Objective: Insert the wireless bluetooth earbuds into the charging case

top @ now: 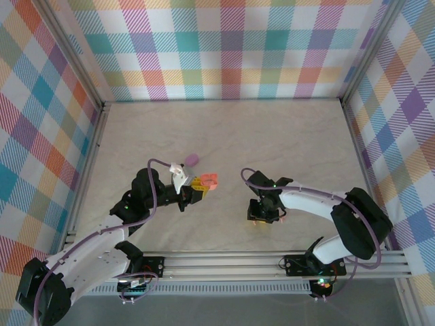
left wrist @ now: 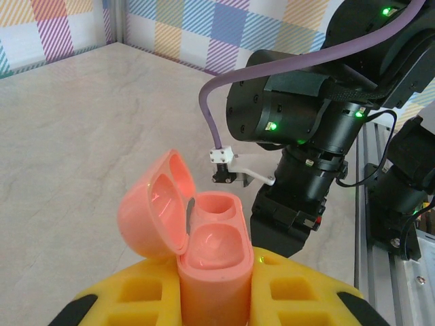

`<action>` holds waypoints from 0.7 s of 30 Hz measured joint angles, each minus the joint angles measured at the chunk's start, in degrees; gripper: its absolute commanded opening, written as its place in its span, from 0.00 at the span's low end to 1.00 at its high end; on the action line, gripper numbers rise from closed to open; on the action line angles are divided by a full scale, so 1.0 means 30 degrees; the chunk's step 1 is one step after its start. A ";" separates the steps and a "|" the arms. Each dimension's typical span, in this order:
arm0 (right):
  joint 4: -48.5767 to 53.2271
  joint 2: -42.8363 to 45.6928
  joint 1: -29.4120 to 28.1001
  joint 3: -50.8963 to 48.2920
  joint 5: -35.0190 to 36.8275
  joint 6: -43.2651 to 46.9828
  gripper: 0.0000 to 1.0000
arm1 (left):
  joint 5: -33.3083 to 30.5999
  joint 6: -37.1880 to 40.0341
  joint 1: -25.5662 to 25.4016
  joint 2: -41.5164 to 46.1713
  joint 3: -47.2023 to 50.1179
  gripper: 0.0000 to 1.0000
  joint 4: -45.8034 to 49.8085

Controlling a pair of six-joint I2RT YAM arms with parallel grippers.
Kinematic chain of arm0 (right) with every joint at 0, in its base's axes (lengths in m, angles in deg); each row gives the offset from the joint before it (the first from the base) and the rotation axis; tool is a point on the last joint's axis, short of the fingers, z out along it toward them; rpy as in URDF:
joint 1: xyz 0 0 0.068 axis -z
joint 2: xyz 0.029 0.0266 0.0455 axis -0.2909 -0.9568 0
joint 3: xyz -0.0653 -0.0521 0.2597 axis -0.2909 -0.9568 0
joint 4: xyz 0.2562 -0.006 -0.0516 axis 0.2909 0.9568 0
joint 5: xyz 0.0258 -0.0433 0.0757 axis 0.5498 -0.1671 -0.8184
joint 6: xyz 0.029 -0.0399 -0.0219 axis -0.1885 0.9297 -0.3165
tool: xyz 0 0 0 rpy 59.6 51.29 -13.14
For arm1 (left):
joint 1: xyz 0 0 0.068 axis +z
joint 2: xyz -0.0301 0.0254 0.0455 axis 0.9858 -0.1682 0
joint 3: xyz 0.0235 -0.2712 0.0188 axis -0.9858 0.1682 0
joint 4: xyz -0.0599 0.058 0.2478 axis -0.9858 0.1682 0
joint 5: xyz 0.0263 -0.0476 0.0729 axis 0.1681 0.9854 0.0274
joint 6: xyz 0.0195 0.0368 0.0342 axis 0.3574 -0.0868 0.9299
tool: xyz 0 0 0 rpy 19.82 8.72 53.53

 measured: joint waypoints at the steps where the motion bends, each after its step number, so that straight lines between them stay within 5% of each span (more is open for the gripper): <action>1: 0.0117 -0.0153 0.0000 0.0117 0.0000 0.0036 0.37 | -0.0007 0.0000 0.0000 0.0000 0.0000 0.00 0.0000; 9: 0.0787 -0.1005 0.0000 0.0925 -0.0066 0.0240 0.43 | -0.0007 0.0000 -0.0036 -0.0007 -0.0007 0.00 0.0066; 21: 0.1668 -0.1807 0.0000 0.1639 0.0000 0.0561 0.35 | 0.0000 0.0007 -0.0131 -0.0058 -0.0153 0.00 0.0525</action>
